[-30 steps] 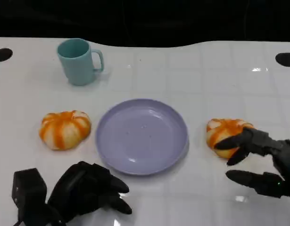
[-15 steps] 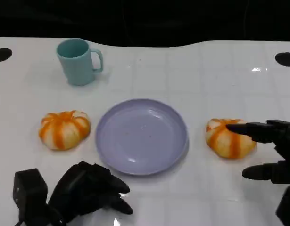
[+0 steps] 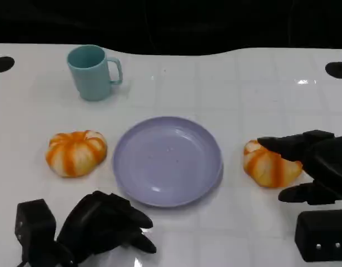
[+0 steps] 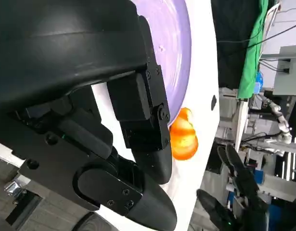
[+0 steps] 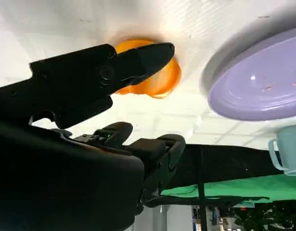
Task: Grasp the bread from the table and place it into the plate.
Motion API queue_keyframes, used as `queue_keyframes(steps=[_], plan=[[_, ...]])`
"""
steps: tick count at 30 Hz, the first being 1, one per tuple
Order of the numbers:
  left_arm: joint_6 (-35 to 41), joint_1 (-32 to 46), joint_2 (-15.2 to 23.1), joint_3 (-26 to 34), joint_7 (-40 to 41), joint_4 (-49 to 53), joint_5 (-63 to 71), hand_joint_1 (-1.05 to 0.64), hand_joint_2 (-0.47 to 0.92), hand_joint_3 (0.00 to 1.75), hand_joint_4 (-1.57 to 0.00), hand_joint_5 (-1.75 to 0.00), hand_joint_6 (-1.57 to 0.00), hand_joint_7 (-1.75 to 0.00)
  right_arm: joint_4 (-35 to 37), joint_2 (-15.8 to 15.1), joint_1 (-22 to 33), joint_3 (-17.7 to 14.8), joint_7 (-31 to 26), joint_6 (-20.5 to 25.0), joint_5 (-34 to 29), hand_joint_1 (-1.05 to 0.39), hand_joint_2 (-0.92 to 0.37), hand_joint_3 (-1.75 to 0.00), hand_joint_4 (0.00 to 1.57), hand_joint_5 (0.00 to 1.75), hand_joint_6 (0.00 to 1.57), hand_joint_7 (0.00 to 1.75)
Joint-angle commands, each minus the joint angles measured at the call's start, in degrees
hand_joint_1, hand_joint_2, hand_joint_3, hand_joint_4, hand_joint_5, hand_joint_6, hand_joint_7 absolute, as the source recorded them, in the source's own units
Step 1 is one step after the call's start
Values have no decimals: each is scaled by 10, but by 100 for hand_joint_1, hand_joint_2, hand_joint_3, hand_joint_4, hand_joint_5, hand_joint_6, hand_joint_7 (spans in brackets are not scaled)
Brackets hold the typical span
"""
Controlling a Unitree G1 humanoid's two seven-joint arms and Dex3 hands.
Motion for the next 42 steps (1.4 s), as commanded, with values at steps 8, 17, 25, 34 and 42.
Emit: queue_keyframes(steps=[8, 17, 25, 34, 42], plan=[[-6, 2, 8, 2, 3, -3, -1, -105, 78, 0, -157, -20, -156, 0, 104, 11, -79, 68, -33, 52, -36, -54, -86, 0, 29, 15, 30, 0], [-4, 9, 8, 0, 6, -12, 0, -105, 78, 0, -157, -20, -156, 0, 257, 35, -149, 121, -71, 70, -43, -50, -84, -1, 28, 10, 28, 0], [-2, 16, 8, 0, 4, -19, -2, -105, 77, 0, -157, -20, -156, 0, 377, 60, -190, 146, -104, 61, -22, -45, -87, -1, 31, 9, 28, 1], [6, 24, 7, -3, 9, -36, 0, -105, 77, 0, -157, -20, -156, 0, 458, 78, -201, 147, -270, -24, -2, -12, -90, -27, 81, 131, 108, 24], [9, 25, 7, -5, 11, -37, -1, -105, 77, 0, -157, -19, -156, 0, 478, 79, -207, 157, -386, -73, -4, -9, -49, -108, 90, 175, 79, 156]])
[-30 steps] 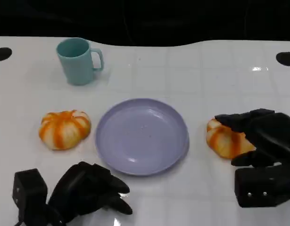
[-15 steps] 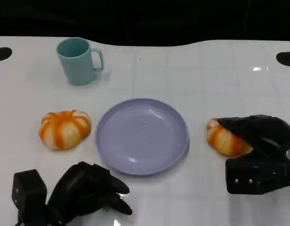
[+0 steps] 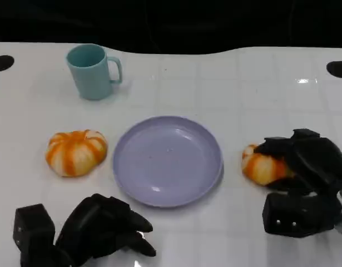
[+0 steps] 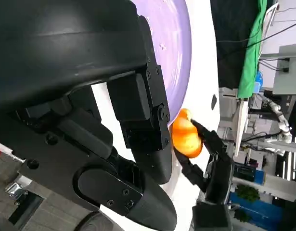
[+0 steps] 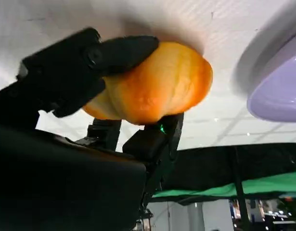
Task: Grasp the bread from the table and place it into the plate.
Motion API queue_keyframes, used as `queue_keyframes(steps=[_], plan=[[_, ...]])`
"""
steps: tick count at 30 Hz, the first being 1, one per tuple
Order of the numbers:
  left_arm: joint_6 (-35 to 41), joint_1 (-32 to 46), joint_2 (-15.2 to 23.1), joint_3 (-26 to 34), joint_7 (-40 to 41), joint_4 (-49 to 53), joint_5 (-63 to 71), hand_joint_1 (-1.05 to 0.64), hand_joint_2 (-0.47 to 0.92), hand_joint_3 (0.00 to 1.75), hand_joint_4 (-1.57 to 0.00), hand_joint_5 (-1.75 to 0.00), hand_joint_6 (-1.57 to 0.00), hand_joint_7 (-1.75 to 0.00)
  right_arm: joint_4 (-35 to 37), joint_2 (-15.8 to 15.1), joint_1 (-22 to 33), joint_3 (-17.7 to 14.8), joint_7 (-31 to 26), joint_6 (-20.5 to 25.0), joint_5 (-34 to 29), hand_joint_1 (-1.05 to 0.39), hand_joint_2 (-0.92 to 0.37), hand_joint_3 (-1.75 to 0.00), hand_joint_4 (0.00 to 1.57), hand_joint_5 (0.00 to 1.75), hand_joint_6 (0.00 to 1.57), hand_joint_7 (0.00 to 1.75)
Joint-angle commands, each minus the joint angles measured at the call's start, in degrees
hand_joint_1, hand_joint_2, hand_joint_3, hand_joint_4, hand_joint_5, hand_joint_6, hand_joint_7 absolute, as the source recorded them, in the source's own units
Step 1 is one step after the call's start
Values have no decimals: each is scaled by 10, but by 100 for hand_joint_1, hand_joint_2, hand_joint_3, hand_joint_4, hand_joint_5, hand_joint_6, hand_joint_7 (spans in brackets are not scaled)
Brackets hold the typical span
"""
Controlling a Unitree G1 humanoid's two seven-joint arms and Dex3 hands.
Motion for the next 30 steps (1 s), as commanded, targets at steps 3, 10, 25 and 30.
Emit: queue_keyframes(steps=[3, 10, 25, 30], plan=[[9, 4, 7, 0, 6, -6, -2, -105, 76, 0, -157, -19, -156, 0, 2, -2, -10, -3, -71, -31, 6, -8, -47, -108, 92, 175, 72, 172], [5, 6, 7, -2, 8, -8, 0, -105, 77, 0, -157, -19, -156, 0, -32, 4, -16, -14, -86, -50, 21, -7, -35, -128, 95, 175, 72, 175], [6, 4, 11, -1, 8, -4, 1, -105, 77, 0, -157, -20, -156, 0, -136, 35, -6, -35, -1, -87, 78, -12, -23, -150, 100, 175, 75, 172], [7, 4, 11, 1, 7, -4, -2, -105, 77, 0, -157, -20, -156, 0, -147, 55, -21, -32, 35, -86, 80, -12, -21, -151, 99, 175, 75, 169]])
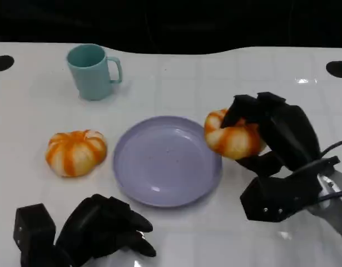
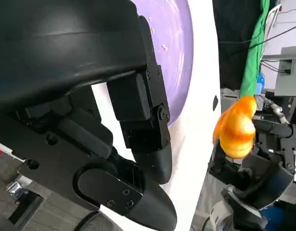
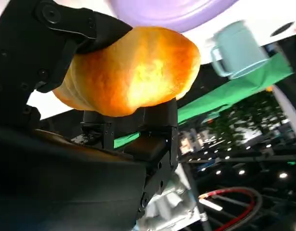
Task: Grasp the bread from the table and place it into the plate.
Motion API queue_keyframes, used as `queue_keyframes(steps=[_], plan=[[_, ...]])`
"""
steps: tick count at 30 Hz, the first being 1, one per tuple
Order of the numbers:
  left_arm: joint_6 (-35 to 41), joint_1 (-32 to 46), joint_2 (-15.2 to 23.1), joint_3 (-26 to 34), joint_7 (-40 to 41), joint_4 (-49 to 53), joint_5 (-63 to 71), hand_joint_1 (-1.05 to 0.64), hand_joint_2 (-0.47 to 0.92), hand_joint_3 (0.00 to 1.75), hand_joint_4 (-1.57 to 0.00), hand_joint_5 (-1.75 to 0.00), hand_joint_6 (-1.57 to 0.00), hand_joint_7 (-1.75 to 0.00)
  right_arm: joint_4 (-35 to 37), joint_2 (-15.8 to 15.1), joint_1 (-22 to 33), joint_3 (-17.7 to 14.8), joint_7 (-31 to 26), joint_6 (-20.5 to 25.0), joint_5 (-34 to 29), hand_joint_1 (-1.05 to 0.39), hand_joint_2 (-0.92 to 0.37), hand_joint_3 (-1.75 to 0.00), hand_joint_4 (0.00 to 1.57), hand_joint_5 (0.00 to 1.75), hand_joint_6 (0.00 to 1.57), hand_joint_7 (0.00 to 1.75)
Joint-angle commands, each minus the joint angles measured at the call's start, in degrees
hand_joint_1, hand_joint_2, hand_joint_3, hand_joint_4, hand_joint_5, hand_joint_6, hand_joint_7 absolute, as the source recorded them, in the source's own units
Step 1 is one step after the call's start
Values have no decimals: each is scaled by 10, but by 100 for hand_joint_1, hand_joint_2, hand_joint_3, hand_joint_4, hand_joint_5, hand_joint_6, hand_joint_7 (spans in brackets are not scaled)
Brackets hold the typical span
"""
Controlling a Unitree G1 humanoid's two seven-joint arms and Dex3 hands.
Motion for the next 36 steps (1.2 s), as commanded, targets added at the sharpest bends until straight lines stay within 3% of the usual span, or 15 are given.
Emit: queue_keyframes(steps=[1, 13, 22, 23, 25, 26, 29, 31, 34, 36], plan=[[0, 1, 10, 3, 2, -1, -2, -105, 77, 0, -157, -21, -156, 0, -10, 16, -19, 1, 31, -4, 8, -12, -21, -151, 98, 175, 75, 169], [0, 7, 10, 0, 6, -8, 2, -105, 77, 0, -157, -22, -157, -1, 66, 81, -67, 35, 37, 7, -19, -14, -29, -140, 97, 175, 76, 169], [2, 11, 8, -2, -3, -12, -4, -105, 76, 0, -156, -21, -155, 0, 126, 108, -85, 36, 53, -1, -8, -16, -34, -135, 94, 175, 76, 164], [-1, 11, 8, -3, -1, -12, -2, -105, 76, 0, -156, -21, -155, 0, 130, 111, -85, 33, 64, 1, -1, -16, -37, -133, 91, 175, 78, 150], [-2, 12, 9, -4, -1, -13, 0, -105, 76, 1, -156, -21, -155, 0, 134, 112, -84, 29, 81, 2, 9, -16, -38, -132, 88, 175, 80, 139], [-3, 12, 8, -4, -2, -12, -1, -105, 76, 0, -156, -20, -154, 0, 133, 110, -84, 29, 92, 4, 11, -19, -45, -112, 79, 163, 76, 112], [-3, 12, 8, -5, -3, -12, -3, -104, 77, 0, -156, -20, -154, 0, 124, 102, -80, 31, 133, 14, 17, -31, -66, -63, 60, 121, 66, 54], [-2, 12, 7, -4, -5, -12, -5, -104, 77, 0, -156, -19, -154, 0, 117, 97, -79, 32, 165, 19, 21, -42, -85, -29, 44, 95, 57, 28], [-2, 12, 7, -5, -6, -12, -5, -104, 77, 0, -157, -18, -154, 0, 104, 90, -76, 32, 211, 27, 28, -58, -91, -24, 26, 71, 44, 13], [-1, 11, 7, -5, -6, -12, -5, -104, 76, 0, -157, -18, -154, 0, 91, 84, -73, 36, 234, 34, 25, -63, -92, -26, 20, 66, 39, 9]])
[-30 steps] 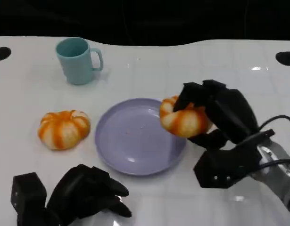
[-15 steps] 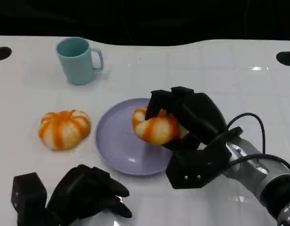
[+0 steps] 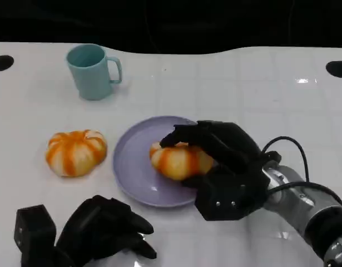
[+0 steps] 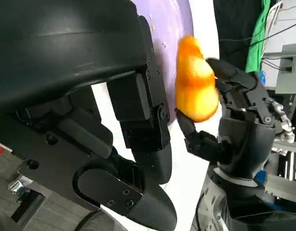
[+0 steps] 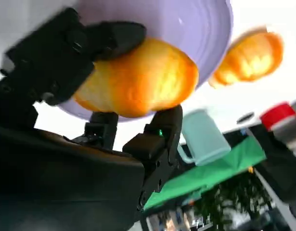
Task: Grasp the bread from the table and place it into the plate.
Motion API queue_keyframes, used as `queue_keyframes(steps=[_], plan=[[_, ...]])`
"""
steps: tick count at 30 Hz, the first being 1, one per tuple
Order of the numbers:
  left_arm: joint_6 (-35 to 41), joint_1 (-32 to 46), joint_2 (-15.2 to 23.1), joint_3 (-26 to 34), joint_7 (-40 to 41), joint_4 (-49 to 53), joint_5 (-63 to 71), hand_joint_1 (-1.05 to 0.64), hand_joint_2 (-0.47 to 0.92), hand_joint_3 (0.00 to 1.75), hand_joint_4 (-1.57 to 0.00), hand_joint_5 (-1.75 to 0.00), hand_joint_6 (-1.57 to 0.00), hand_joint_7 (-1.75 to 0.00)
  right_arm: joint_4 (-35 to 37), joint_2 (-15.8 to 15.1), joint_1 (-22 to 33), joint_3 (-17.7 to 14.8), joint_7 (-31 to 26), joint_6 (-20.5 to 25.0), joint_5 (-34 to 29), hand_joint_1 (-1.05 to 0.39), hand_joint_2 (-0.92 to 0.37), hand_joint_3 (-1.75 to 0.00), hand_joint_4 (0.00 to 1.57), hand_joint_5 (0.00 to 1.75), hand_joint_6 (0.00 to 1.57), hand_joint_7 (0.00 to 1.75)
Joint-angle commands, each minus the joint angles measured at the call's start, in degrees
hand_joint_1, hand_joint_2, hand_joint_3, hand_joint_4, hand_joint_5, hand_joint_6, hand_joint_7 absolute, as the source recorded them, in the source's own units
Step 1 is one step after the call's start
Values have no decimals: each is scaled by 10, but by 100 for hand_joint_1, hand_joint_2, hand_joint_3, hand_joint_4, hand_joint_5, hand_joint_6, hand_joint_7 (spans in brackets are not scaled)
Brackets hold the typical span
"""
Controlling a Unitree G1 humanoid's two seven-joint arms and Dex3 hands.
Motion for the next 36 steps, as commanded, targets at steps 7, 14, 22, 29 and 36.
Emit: queue_keyframes(steps=[7, 14, 22, 29, 36], plan=[[-7, 5, 7, 0, -4, -1, -2, -104, 77, 0, -157, -16, -154, 0, -77, -31, 19, 6, 83, 45, 5, -78, -92, -31, 9, 57, 24, 1], [-4, 5, 6, -1, -3, -3, -2, -105, 76, 0, -157, -17, -154, 0, -124, -48, 43, 3, 102, 64, 7, -86, -92, -35, 7, 54, 21, 0], [0, 4, 3, -1, -5, -4, -6, -104, 76, 0, -157, -16, -153, 0, -208, -82, 95, -20, 134, 53, 41, -85, -92, -37, 10, 54, 23, 2], [-1, 5, 2, -4, -1, -8, -2, -104, 76, 0, -157, -16, -153, 0, -285, -93, 174, -70, 127, 26, 106, -71, -92, -32, 32, 71, 48, 14], [-2, 9, 4, -6, 2, -16, 1, -104, 77, 0, -157, -15, -154, 0, -356, -85, 272, -121, 171, 9, 230, -55, -92, -24, 64, 165, 68, 70]])
